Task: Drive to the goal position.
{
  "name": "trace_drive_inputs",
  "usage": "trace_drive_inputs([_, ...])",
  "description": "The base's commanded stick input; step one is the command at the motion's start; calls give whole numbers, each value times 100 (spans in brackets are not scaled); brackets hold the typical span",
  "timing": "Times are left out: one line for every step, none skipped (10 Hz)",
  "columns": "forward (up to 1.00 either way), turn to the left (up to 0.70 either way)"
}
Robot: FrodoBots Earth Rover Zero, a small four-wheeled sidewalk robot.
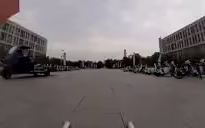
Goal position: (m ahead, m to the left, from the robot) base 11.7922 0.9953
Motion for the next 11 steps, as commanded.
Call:
trace_drive_inputs([60,0])
trace_drive_inputs([60,0])
trace_drive_inputs([60,0])
trace_drive_inputs([60,0])
trace_drive_inputs([60,0])
trace_drive_inputs([60,0])
trace_drive_inputs([60,0])
trace_drive_inputs([60,0])
trace_drive_inputs([60,0])
trace_drive_inputs([60,0])
trace_drive_inputs([60,0])
